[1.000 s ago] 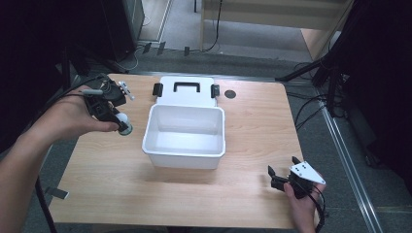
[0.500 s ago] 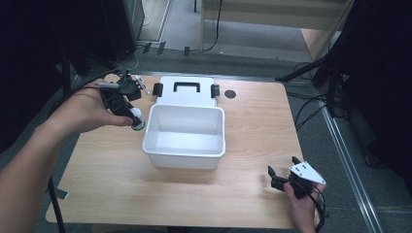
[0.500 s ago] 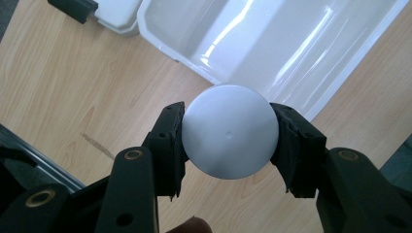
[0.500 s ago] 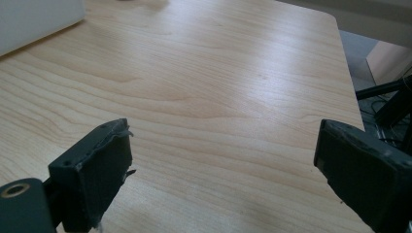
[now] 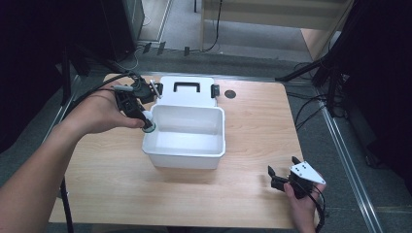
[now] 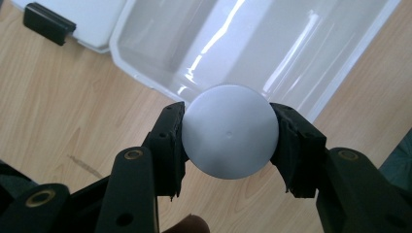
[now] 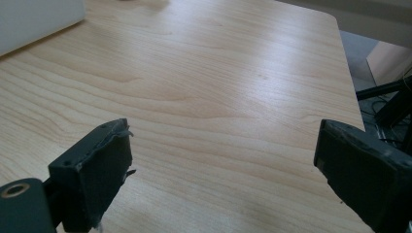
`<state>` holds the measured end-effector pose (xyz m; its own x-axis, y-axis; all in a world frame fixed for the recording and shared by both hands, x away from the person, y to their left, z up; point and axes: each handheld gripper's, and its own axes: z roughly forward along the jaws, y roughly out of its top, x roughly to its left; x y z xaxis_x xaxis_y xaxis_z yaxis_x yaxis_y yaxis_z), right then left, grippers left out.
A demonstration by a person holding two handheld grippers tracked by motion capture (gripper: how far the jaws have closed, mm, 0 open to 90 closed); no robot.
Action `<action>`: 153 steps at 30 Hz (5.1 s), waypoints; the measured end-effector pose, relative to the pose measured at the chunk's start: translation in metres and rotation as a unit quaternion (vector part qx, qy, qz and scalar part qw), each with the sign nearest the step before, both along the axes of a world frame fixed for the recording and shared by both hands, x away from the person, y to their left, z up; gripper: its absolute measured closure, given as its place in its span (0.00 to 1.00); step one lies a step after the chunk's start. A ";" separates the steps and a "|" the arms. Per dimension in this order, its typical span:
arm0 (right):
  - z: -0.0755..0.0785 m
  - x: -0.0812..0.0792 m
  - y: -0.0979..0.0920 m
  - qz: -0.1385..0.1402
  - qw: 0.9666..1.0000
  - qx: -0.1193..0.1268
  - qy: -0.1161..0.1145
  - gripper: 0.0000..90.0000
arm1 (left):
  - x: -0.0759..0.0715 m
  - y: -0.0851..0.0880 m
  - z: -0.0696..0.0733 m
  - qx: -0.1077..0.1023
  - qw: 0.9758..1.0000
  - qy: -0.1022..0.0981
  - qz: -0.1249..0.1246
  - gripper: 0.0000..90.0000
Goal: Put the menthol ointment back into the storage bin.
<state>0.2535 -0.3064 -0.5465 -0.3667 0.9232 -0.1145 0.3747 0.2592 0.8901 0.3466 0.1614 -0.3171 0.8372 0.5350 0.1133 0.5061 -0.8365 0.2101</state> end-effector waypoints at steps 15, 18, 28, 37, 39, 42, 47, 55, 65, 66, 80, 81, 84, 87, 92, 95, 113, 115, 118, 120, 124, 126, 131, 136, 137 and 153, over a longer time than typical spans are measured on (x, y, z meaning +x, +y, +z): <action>0.000 0.000 0.000 0.001 1.000 0.000 -0.001 0.08 | 0.007 -0.026 -0.028 0.007 1.000 0.013 -0.024 0.57; 0.000 0.000 0.000 0.001 1.000 0.002 0.000 0.08 | 0.008 -0.029 -0.035 0.013 0.999 0.017 -0.029 0.57; 0.000 0.000 0.000 0.002 1.000 0.001 -0.001 0.08 | 0.010 -0.034 -0.060 0.022 0.999 0.024 -0.038 0.57; 0.000 0.000 0.000 0.001 1.000 0.001 -0.001 0.08 | 0.014 -0.035 -0.082 0.028 0.998 0.036 -0.038 0.57; 0.000 0.000 0.000 0.002 1.000 0.001 -0.001 0.08 | 0.014 -0.035 -0.087 0.029 0.998 0.037 -0.039 0.57; 0.000 0.000 0.000 0.002 1.000 0.000 -0.002 0.08 | 0.015 -0.036 -0.091 0.031 0.998 0.038 -0.040 0.57; 0.000 0.000 0.000 0.002 1.000 0.000 -0.002 0.08 | 0.016 -0.039 -0.100 0.029 0.998 0.040 -0.040 0.57; 0.000 0.000 0.000 0.002 1.000 -0.001 -0.002 0.08 | 0.016 -0.043 -0.112 0.032 0.997 0.045 -0.044 0.57; 0.000 0.000 0.000 0.002 1.000 -0.001 -0.002 0.08 | 0.017 -0.043 -0.124 0.044 0.997 0.038 -0.041 0.57; 0.000 0.000 0.000 0.002 1.000 -0.001 -0.002 0.08 | 0.017 -0.043 -0.124 0.042 0.998 0.035 -0.041 0.57; 0.000 0.000 0.000 0.002 1.000 -0.001 0.000 0.08 | 0.013 -0.046 -0.126 0.061 0.997 0.016 -0.044 0.57; 0.000 0.000 0.000 0.002 1.000 -0.001 0.000 0.08 | 0.013 -0.047 -0.126 0.060 0.997 0.016 -0.047 0.57; 0.000 0.000 0.000 0.002 1.000 0.000 0.000 0.08 | 0.011 -0.050 -0.127 0.058 0.997 0.017 -0.051 0.57; 0.000 0.000 0.000 0.002 1.000 -0.001 0.000 0.08 | 0.014 -0.052 -0.129 0.054 0.997 0.032 -0.050 0.57; 0.000 0.000 0.000 0.002 1.000 0.000 -0.001 0.08 | 0.017 -0.052 -0.133 0.050 0.997 0.047 -0.039 0.57; 0.000 0.000 0.000 0.003 1.000 0.000 -0.001 0.08 | 0.019 -0.053 -0.138 0.060 0.996 0.063 -0.034 0.57; 0.000 0.000 0.000 0.002 1.000 0.000 -0.001 0.08 | 0.021 -0.055 -0.148 0.084 0.992 0.087 -0.025 0.56; 0.000 0.000 0.000 0.002 1.000 0.000 -0.001 0.08 | 0.021 -0.054 -0.148 0.084 0.992 0.089 -0.024 0.56; 0.000 0.000 0.000 0.002 1.000 0.000 -0.001 0.08 | 0.021 -0.054 -0.148 0.086 0.992 0.090 -0.023 0.56; 0.000 0.000 0.000 0.002 1.000 0.000 -0.001 0.08 | 0.021 -0.054 -0.148 0.086 0.992 0.090 -0.023 0.56; 0.000 0.000 0.000 0.003 1.000 0.000 -0.002 0.08 | 0.021 -0.055 -0.148 0.086 0.992 0.089 -0.021 0.55; 0.000 0.000 0.000 0.003 1.000 0.000 -0.001 0.08 | 0.021 -0.055 -0.148 0.086 0.992 0.090 -0.020 0.55; 0.000 0.000 0.000 0.003 1.000 0.000 -0.001 0.08 | 0.020 -0.054 -0.145 0.079 0.993 0.086 -0.018 0.54; 0.000 0.000 0.000 0.002 1.000 0.000 -0.001 0.08 | 0.020 -0.053 -0.139 0.073 0.994 0.084 -0.018 0.54; 0.000 0.000 0.000 0.003 1.000 0.000 -0.001 0.08 | 0.020 -0.052 -0.138 0.072 0.994 0.083 -0.017 0.54; 0.000 0.000 0.000 0.002 1.000 -0.001 0.000 0.08 | 0.013 -0.037 -0.095 0.045 0.998 0.048 -0.003 0.51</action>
